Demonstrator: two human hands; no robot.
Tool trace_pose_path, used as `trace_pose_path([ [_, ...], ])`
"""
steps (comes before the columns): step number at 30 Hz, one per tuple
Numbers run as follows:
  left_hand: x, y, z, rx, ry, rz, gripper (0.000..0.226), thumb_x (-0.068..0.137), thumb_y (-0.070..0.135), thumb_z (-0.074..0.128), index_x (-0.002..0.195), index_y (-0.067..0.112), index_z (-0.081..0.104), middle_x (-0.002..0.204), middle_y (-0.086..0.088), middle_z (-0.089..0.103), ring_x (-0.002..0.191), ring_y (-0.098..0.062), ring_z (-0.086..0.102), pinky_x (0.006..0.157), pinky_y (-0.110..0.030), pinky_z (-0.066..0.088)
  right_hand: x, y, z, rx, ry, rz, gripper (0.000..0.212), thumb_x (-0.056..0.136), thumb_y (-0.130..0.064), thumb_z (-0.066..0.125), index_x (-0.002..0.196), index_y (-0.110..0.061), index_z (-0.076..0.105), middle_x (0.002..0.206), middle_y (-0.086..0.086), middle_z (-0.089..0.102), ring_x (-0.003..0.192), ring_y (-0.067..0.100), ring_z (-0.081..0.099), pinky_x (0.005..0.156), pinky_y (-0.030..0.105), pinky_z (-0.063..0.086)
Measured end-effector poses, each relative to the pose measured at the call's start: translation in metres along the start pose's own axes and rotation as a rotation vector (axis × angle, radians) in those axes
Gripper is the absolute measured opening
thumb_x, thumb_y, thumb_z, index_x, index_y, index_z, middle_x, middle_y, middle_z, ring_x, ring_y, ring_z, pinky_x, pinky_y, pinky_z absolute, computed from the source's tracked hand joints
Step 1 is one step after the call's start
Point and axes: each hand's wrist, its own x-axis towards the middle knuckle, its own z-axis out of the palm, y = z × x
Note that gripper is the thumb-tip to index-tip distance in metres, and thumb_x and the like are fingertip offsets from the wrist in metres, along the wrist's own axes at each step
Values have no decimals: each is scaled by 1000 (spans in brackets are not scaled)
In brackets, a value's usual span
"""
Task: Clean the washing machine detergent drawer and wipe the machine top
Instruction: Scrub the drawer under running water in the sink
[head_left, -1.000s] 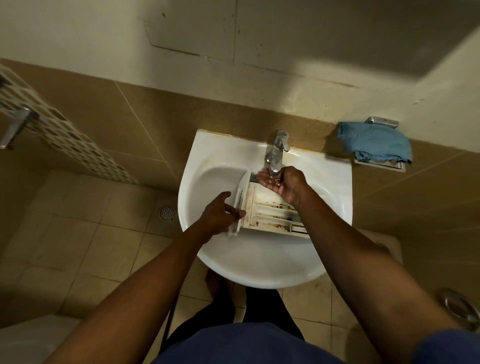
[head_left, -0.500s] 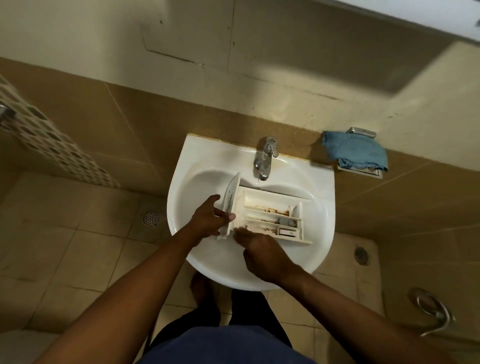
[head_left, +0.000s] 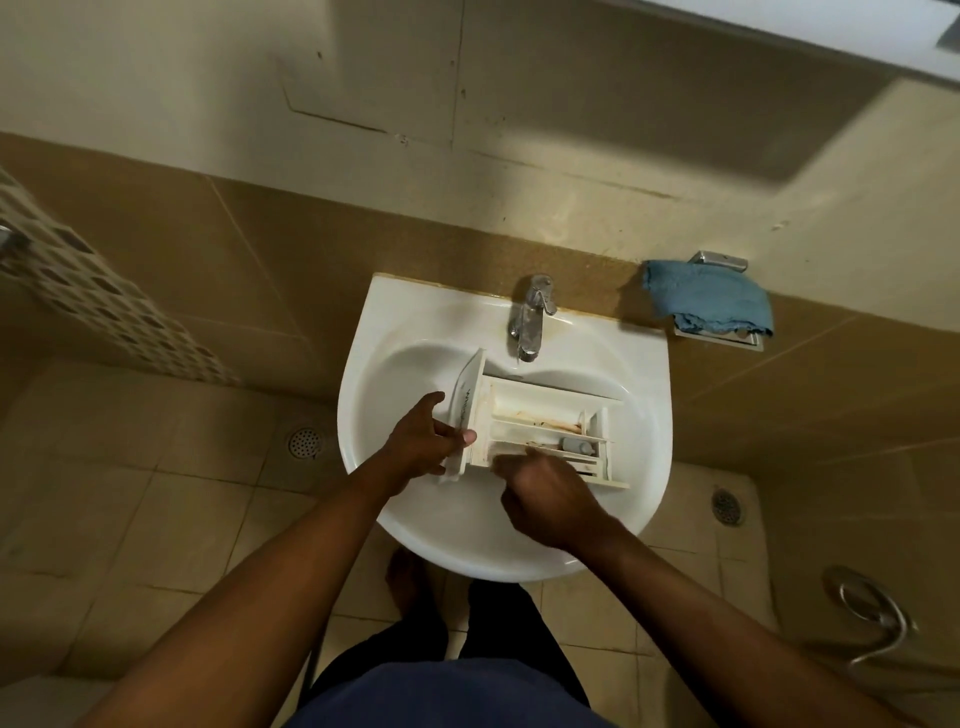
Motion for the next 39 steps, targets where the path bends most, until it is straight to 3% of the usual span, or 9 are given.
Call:
trace_pose_path([
  [2,0,2,0,5,-1,5,91,87,29,81,159,25,25,107,-3,68,103,-25,68,71,-38,63,17,2,-8,50,55,65,32,86,-13,48,109,-9,70,105,13,73,95,34,70,80,34,53],
  [5,0,4,0,0,-1,1,93,86,29,82,159,25,25,109,-6,69,102,-24,69,70,-37,63,33,-6,7,112,36,50,57,88,-9,55,145,-3,50,148,20,52,135,34,52,116,41,39],
  [8,0,5,0,15,-2,-2,93,85,28,82,159,27,24,112,-7,68,105,-26,67,73,-40,64,11,-7,32,70,-11,-32,72,85,-6,56,154,-1,36,161,22,34,150,35,33,124,48,26],
  [13,0,4,0,11,-14,-7,93,87,27,81,159,27,22,115,-8,67,106,-26,66,79,-45,63,-5,9,19,76,91,13,45,85,-7,55,129,-8,66,130,13,69,117,29,67,116,42,41],
  [20,-2,7,0,11,-11,-11,94,87,26,81,159,27,22,113,-8,66,106,-26,66,79,-47,63,-6,-17,35,98,34,-42,61,82,-11,55,142,-2,55,150,20,52,141,31,49,121,46,34],
  [25,-1,7,-1,-7,-25,-27,95,86,26,82,160,26,21,113,-9,66,107,-28,66,79,-48,63,-11,2,14,58,149,36,34,81,-9,58,110,-8,75,109,12,76,101,27,72,119,39,34],
  [31,-2,8,-2,-14,-26,-25,93,87,23,81,160,26,22,111,-9,66,101,-22,67,67,-36,62,-7,-26,35,46,8,-52,66,81,-13,57,146,-1,51,154,19,47,146,30,42,122,50,32],
  [36,-2,8,-2,-22,-29,-38,94,87,24,81,160,26,22,111,-7,67,101,-21,67,66,-36,62,-20,-10,25,-99,104,82,54,77,-17,46,123,0,67,130,20,67,122,33,63,119,49,33],
  [39,-2,9,-2,-22,-29,-37,94,86,24,82,160,26,22,111,-9,68,102,-24,68,67,-36,62,-4,-19,24,-46,90,33,63,75,-13,57,137,2,57,140,22,59,133,33,54,120,52,33],
])
